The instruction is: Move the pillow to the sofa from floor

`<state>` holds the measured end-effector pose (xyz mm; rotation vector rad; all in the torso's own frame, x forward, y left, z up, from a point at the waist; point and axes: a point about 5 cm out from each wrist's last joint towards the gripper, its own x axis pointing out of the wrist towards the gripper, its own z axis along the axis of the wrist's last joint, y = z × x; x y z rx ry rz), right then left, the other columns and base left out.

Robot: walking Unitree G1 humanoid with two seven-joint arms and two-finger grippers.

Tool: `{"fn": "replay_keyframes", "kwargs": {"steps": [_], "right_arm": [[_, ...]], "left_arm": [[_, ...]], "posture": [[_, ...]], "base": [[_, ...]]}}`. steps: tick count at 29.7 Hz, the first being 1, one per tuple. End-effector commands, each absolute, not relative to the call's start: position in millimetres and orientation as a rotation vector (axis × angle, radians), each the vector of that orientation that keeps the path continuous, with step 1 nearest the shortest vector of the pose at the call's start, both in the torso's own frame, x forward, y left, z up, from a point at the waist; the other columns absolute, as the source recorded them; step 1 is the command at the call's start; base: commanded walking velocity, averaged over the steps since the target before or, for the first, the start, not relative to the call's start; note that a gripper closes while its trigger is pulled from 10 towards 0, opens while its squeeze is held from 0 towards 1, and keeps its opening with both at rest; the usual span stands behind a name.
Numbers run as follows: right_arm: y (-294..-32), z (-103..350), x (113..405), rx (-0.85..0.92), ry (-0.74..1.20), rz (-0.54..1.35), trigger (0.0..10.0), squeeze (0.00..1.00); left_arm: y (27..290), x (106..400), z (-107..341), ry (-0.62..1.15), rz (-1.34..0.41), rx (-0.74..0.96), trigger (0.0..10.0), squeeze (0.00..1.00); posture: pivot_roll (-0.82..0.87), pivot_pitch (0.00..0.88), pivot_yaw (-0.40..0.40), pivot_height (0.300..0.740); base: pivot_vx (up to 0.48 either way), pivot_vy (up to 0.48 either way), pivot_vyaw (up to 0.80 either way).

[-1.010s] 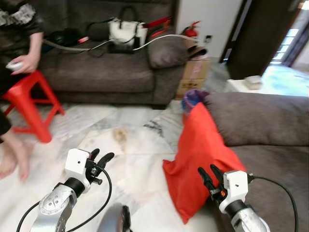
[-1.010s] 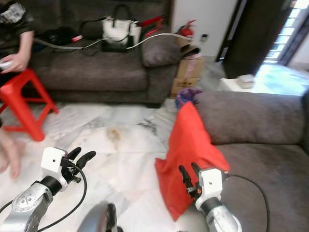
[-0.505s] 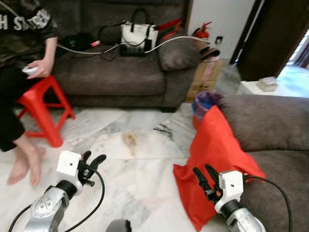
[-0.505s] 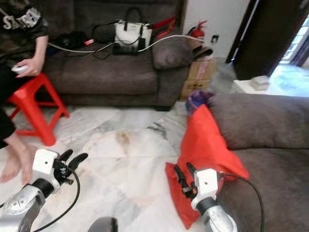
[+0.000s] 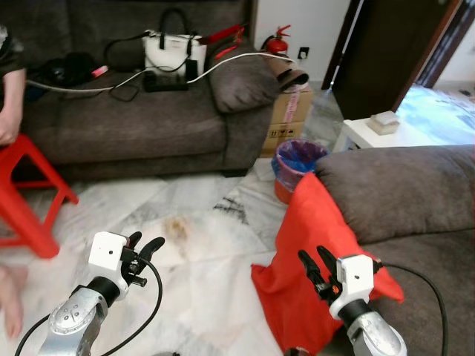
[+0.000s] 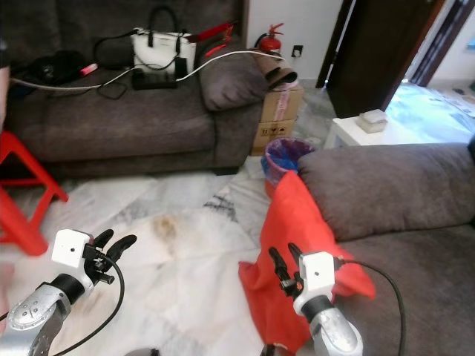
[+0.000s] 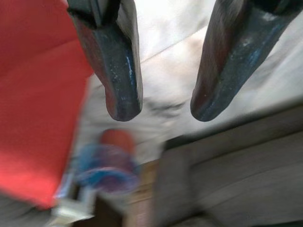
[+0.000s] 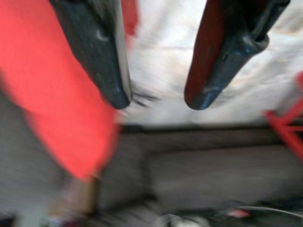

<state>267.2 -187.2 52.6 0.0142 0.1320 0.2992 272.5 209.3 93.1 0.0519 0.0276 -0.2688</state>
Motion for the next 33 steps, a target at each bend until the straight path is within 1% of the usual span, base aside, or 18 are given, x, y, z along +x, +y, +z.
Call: {"fn": "replay_keyframes", "kwargs": {"steps": [1, 4, 8, 16, 19, 24, 26, 33], "right_arm": [[-188.6, 48.5, 264.4, 0.024, 0.152, 0.289, 10.0, 0.0], [-188.6, 48.7, 264.4, 0.023, 0.148, 0.287, 10.0, 0.0], [-188.2, 49.1, 265.1, 0.022, 0.14, 0.276, 10.0, 0.0], [-189.1, 47.6, 266.6, 0.024, 0.151, 0.268, 10.0, 0.0], [-188.6, 44.9, 267.2, 0.011, 0.177, 0.27, 10.0, 0.0], [-188.2, 46.5, 267.7, 0.012, 0.16, 0.274, 10.0, 0.0], [-188.4, 47.7, 267.8, 0.018, 0.144, 0.27, 10.0, 0.0], [-188.6, 49.4, 268.9, 0.019, 0.131, 0.262, 10.0, 0.0]], "left_arm": [[210.9, 270.7, 94.1, 0.028, -0.27, 0.073, 10.0, 0.0], [210.8, 270.6, 94.1, 0.029, -0.271, 0.074, 10.0, 0.0], [210.8, 270.3, 94.0, 0.03, -0.273, 0.076, 10.0, 0.0], [209.9, 269.6, 93.2, 0.033, -0.281, 0.08, 10.0, 0.0], [209.8, 269.4, 93.0, 0.035, -0.282, 0.079, 10.0, 0.0], [210.1, 269.5, 93.0, 0.035, -0.276, 0.078, 10.0, 0.0], [211.0, 270.2, 93.4, 0.035, -0.27, 0.082, 10.0, 0.0], [211.0, 271.0, 93.9, 0.032, -0.272, 0.083, 10.0, 0.0]], "posture": [[0.11, 0.086, -0.028, 0.599], [0.11, 0.086, -0.028, 0.599], [0.11, 0.086, -0.028, 0.599], [0.11, 0.086, -0.028, 0.599], [0.11, 0.087, -0.028, 0.599], [0.11, 0.086, -0.026, 0.599], [0.11, 0.085, -0.025, 0.599], [0.11, 0.076, -0.023, 0.599]], "base": [[0.33, 0.0, -0.71], [0.33, 0.0, -0.7], [0.325, 0.0, 0.0], [0.0, 0.0, 0.0], [0.0, 0.0, -0.49], [0.0, 0.0, -0.62], [0.0, 0.0, 0.0], [0.28, 0.0, 0.0]]}}
